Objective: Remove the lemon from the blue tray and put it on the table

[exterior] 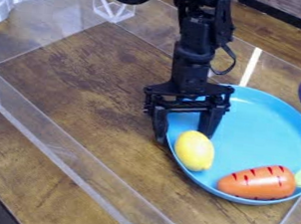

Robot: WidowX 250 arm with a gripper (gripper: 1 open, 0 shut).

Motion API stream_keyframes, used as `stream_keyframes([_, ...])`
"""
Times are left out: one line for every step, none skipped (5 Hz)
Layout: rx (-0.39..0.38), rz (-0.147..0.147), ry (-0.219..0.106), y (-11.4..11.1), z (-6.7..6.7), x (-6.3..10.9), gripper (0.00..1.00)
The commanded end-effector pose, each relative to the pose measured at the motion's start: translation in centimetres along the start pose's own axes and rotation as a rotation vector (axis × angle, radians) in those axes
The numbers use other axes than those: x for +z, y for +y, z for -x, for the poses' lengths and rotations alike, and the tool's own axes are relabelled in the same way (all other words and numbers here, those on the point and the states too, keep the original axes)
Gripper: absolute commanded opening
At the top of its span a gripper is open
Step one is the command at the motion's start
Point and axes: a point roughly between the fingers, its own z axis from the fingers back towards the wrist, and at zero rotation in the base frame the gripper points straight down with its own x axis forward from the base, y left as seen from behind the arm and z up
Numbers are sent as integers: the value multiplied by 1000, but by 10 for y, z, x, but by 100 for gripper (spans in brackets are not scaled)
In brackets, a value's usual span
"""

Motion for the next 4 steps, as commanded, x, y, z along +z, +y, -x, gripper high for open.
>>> stream_keyframes([13, -17, 5, -9, 9, -6, 100])
stream_keyframes([23, -23, 6, -9, 8, -7, 100])
stream_keyframes([31, -30, 7, -10, 8, -7, 100])
stream_keyframes([41, -36, 8, -10, 7, -7, 100])
